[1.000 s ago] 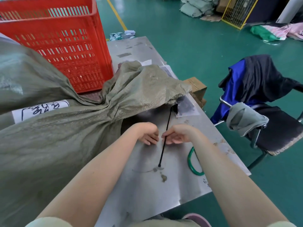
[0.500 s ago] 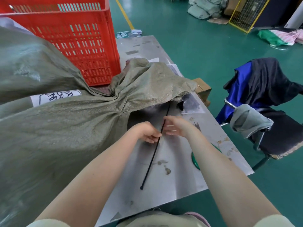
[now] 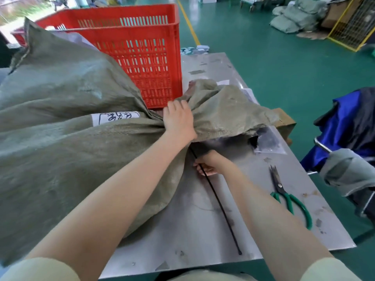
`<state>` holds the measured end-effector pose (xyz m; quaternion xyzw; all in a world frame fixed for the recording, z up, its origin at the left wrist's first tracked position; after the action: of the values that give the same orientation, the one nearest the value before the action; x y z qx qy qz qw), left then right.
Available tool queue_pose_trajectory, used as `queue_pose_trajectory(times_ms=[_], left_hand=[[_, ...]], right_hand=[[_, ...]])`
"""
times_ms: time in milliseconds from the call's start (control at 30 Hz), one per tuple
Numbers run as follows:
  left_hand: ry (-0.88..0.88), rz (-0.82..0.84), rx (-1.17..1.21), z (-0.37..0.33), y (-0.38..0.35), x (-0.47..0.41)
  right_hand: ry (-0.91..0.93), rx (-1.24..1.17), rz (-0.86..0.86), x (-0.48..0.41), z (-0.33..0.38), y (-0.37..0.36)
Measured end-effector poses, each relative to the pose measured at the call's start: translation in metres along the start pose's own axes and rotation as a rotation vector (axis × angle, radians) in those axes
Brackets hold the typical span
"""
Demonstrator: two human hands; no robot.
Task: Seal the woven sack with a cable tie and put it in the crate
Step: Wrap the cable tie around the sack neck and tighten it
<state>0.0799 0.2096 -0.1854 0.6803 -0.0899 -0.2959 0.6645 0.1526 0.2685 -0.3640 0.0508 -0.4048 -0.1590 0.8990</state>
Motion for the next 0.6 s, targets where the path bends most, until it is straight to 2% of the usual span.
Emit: queue_pose_trajectory(times_ms=[67,100,200,367,500,600], left_hand=[[0.042,0.261,-0.174,0.020,-0.021,-0.003],[0.035,0.338,-0.235,0.027,-0.029,-0.003],[-0.002,0.448,-0.282,0.037,-0.045,-0.004],[-0.115,0.485,-0.198,0.026,-0.057,-0.015],[-0.172,0.483,0.121,0.028,-0.056,-0.026],[-0.229,0.457,0.233,0.030,-0.054,-0.023]], right_hand=[[0.021,-0.027,-0.007,-0.004,0.008,-0.007],[0.037,-0.033,-0.027,-0.007,0.012,-0.008],[0.068,-0.063,-0.077,-0.015,0.022,-0.008],[0.102,-0.180,-0.131,-0.026,0.034,-0.010],[0.119,-0.252,-0.232,-0.038,0.045,-0.007],[0.156,-0.148,-0.276,-0.046,0.053,-0.006]])
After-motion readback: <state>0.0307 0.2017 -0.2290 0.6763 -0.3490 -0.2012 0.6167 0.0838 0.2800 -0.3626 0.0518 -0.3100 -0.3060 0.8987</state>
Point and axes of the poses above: each hand's wrist, its own x-axis away from the middle knuckle, its own y-axis out of the back of the hand, z = x × y, the point moved 8 cm from there along -x, towards the middle knuckle, and after that the axes turned 6 degrees about -z, right-handed, at the moved point
